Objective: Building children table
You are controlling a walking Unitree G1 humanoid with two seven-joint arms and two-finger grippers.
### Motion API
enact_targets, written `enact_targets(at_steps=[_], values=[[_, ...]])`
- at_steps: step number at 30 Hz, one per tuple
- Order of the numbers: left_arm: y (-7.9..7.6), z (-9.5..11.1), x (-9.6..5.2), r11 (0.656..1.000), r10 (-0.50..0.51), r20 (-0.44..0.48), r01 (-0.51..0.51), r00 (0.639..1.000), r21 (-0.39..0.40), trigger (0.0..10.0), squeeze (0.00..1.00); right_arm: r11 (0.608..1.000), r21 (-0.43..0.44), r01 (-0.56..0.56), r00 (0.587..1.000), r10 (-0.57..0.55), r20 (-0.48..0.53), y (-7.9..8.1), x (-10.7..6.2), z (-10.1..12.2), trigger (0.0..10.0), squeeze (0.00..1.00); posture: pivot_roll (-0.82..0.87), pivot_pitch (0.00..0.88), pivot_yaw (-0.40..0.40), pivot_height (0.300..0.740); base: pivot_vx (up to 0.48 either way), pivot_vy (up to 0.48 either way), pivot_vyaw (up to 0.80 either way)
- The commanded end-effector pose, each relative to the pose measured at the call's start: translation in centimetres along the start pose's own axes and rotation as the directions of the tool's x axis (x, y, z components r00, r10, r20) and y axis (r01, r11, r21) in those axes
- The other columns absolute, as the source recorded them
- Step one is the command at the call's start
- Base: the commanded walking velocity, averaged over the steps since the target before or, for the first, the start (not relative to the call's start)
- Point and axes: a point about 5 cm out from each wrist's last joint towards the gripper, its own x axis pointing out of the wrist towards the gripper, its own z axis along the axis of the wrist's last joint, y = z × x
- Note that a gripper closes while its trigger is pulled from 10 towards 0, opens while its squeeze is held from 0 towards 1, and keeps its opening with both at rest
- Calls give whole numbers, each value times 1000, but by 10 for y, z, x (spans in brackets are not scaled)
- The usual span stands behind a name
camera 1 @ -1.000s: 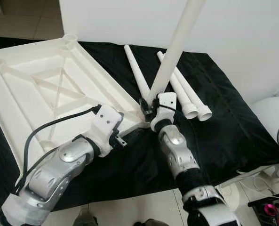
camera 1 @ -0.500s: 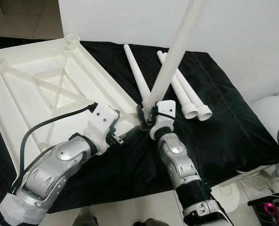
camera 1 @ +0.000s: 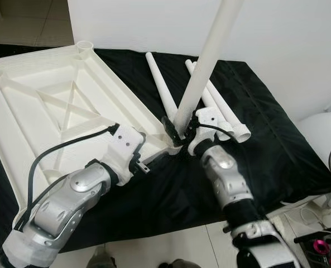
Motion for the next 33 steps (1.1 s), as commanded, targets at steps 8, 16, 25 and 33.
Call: enact_targets(at_steps=[8,16,25,33], values=[[-12,3,6,993,-119,14,119,993,4,10000,0,963,-76,-259,962,250,-113,-12,2,-11,10000,0,42,77,-136,740,0,0,0],[-13,4,10,993,-116,14,116,993,16,10000,0,940,-112,-322,936,298,-188,-20,5,-16,0,0,52,79,-143,740,0,0,0],[-16,2,9,992,-123,9,123,992,12,10000,0,956,-54,-289,941,274,-198,-28,-2,-24,10000,0,54,80,-137,740,0,0,0],[-15,2,8,992,-125,4,125,992,15,10000,0,978,1,-209,961,206,-184,-20,-3,-34,10000,0,51,88,-136,740,0,0,0]])
